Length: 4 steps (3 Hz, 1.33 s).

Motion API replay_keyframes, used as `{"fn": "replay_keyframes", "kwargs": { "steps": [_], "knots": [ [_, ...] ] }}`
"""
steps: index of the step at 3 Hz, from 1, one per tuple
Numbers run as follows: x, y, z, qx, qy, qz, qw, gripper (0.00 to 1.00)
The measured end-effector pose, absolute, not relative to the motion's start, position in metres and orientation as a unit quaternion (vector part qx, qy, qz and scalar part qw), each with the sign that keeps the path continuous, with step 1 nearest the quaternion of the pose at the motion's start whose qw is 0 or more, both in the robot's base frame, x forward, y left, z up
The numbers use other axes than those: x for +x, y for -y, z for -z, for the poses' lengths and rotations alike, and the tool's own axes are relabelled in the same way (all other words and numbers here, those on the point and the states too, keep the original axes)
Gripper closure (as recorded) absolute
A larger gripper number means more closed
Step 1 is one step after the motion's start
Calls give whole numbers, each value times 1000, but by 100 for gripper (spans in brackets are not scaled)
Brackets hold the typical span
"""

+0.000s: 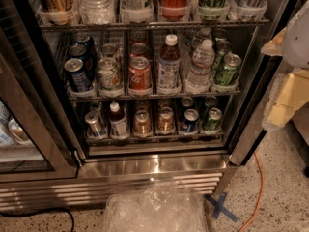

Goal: Pick green can from bottom shelf of fridge

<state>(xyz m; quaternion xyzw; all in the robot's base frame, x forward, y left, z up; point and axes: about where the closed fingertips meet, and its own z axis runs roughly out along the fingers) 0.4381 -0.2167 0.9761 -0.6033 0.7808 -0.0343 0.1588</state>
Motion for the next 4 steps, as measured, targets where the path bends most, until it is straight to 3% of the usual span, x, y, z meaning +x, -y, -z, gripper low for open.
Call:
{"fn": "replay_keyframes", "kwargs": {
  "steps": [4],
  "knots": [
    [440, 203, -923, -552, -820, -31, 148, 0]
  ]
}}
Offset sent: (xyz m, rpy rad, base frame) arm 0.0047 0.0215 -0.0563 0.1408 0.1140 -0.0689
